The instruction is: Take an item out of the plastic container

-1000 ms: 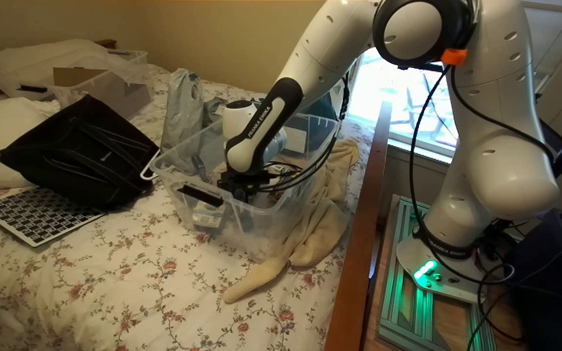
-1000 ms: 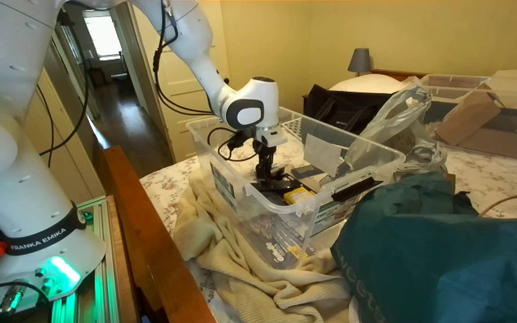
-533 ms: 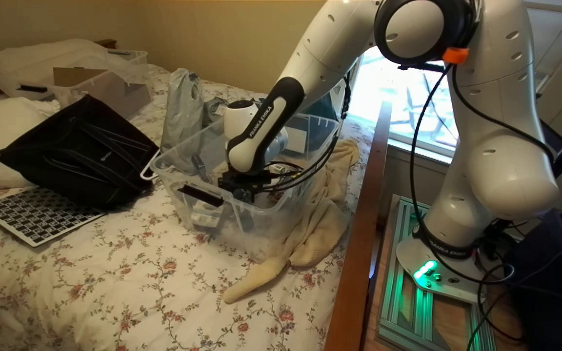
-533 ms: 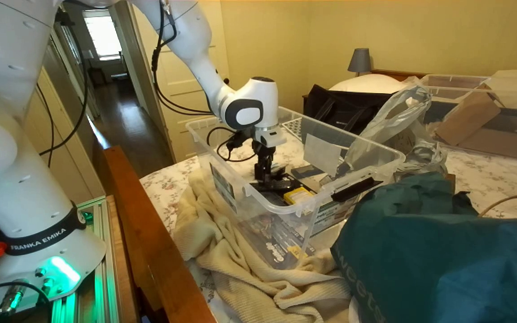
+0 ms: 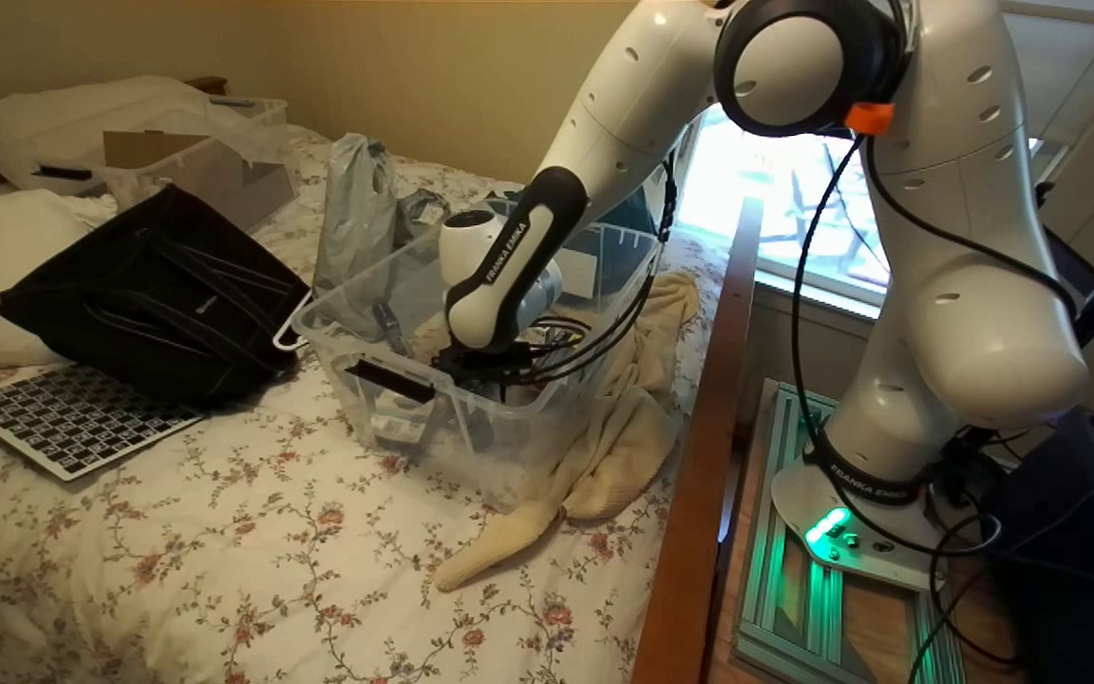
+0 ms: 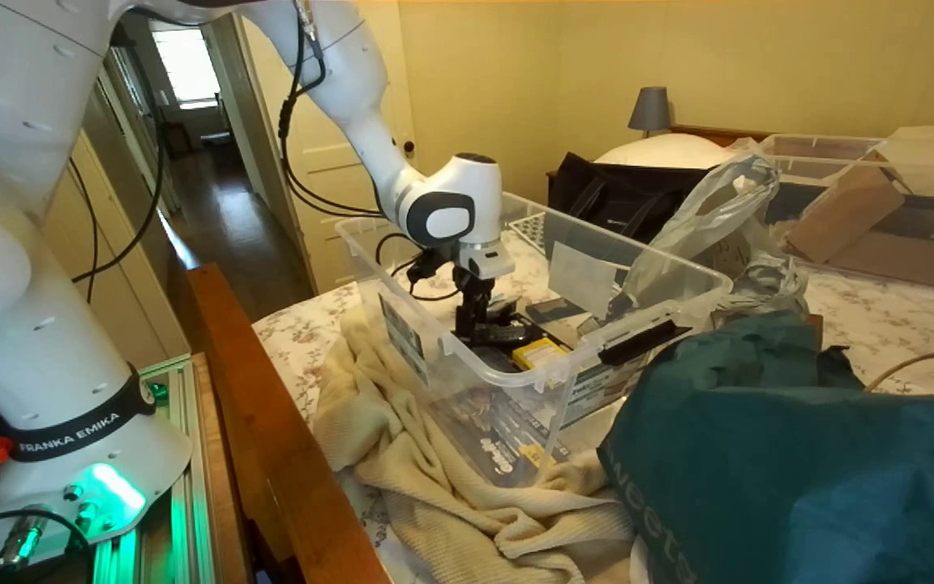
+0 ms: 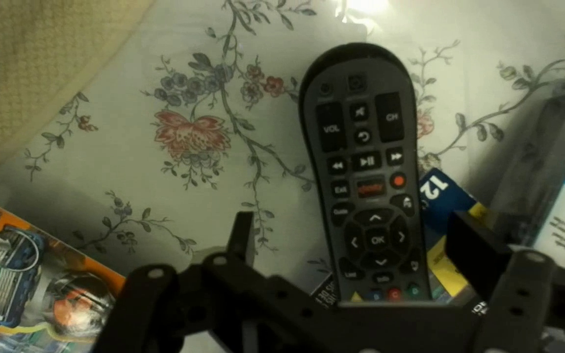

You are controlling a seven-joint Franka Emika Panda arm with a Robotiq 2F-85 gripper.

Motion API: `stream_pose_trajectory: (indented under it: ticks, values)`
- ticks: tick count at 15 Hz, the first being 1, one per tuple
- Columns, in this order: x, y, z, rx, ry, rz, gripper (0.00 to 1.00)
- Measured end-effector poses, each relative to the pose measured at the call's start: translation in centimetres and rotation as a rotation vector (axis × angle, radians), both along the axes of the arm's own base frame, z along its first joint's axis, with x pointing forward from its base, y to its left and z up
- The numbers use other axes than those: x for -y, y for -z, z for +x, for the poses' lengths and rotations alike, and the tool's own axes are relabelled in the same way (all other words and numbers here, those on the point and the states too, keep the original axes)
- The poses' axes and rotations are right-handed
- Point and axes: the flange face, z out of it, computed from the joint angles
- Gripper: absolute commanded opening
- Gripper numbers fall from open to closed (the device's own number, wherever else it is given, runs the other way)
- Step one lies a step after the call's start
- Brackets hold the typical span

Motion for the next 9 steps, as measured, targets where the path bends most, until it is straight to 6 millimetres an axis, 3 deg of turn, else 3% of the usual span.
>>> stream_pose_trajectory:
  ticks: [2, 4, 9]
  values:
    - [0.2, 0.6, -0.2, -0.009, 0.001, -0.003, 1.0]
    - [0.3, 1.0, -0.3, -0.014, 0.003, -0.006, 0.74]
    - [0.5, 1.5, -0.2, -0.016, 0.005, -0.011, 0.36]
